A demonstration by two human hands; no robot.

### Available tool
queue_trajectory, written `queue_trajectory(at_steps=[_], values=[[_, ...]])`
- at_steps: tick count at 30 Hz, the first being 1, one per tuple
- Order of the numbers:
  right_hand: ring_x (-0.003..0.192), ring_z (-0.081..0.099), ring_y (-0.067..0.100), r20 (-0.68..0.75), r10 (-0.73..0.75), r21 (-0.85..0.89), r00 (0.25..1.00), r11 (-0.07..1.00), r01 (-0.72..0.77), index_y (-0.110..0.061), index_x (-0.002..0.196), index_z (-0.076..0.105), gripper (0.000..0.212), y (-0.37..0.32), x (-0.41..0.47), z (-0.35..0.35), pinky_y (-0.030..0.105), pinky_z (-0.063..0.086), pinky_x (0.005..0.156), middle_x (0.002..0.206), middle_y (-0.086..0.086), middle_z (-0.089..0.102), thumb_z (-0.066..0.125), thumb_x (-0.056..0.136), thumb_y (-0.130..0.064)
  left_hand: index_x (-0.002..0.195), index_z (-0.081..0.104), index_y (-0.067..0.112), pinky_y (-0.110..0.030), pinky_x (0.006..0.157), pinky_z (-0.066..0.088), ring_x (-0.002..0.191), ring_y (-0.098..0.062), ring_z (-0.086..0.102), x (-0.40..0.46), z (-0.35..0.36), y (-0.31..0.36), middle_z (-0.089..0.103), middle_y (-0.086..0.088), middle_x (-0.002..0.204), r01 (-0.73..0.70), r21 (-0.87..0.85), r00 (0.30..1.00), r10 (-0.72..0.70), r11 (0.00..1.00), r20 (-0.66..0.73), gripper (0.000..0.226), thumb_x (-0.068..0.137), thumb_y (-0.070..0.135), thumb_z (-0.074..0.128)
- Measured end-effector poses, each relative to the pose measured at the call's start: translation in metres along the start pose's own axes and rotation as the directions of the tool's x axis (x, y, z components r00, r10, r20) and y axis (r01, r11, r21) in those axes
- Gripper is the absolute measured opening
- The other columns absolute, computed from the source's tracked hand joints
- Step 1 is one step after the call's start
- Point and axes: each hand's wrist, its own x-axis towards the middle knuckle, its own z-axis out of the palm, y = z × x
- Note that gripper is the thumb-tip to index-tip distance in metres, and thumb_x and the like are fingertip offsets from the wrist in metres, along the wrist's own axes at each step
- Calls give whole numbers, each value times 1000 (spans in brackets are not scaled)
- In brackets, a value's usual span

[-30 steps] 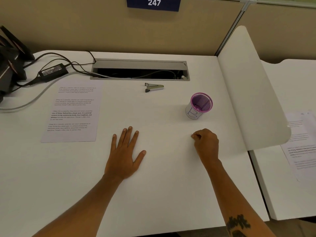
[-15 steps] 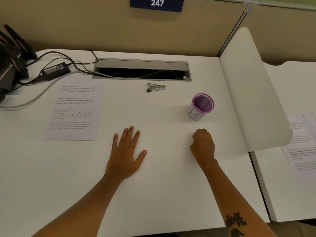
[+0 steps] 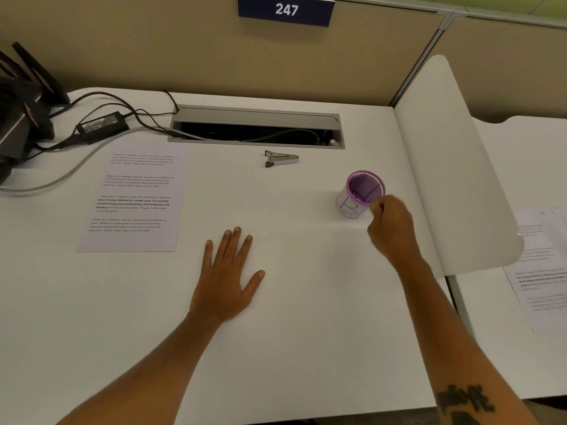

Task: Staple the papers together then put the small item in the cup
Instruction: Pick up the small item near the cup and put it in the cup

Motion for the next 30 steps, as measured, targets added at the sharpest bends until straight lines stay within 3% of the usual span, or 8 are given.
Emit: queue_trajectory(at_steps=[4,8,16,22,27,30], values=[[87,54,25,-11,-30,-17,999,999,30,1,99,61,9,-14,38,-20,23,39,59,99,12,60,52,97,3,171,10,25,-58,134,8,167,-21,-2,0,0,0,0,-2,181,0,6,1000,0,1000,2,81,105,65,34],[88,56,22,-17,-40,-45,999,998,39,0,101,66,9,-14,60,-17,30,45,71,101,14,66,58,96,2,171,9,25,-58,134,8,167,-20,-3,0,0,0,0,-1,181,1,-6,1000,-1,1000,5,81,105,65,35],[85,62,21,-81,-87,0,993,996,87,-2,98,72,9,-12,63,-18,28,51,75,99,16,74,64,95,1,171,8,26,-57,134,7,167,-19,-5,0,1,0,-2,0,181,0,-7,1000,0,1000,5,81,105,65,34],[83,66,24,-115,-108,13,988,994,110,-2,96,72,13,-13,57,-20,31,57,75,95,14,74,63,91,5,171,8,26,-57,135,6,167,-19,-5,0,3,-2,-3,0,181,-2,-9,1000,2,1000,3,81,105,66,33],[75,67,24,-171,-143,20,975,989,148,-6,82,70,7,-12,39,-12,39,62,72,81,8,73,68,85,0,171,9,25,-57,135,5,167,-19,-5,1,2,-3,-2,0,181,-10,-29,1000,10,1000,-1,81,105,66,33],[72,61,21,-182,-122,13,976,992,127,-8,78,62,17,-15,18,-2,32,55,66,78,4,66,77,84,-11,171,9,25,-57,135,6,167,-20,-3,0,6,-3,-1,-1,181,-16,-26,1000,16,1000,-4,81,105,66,33]])
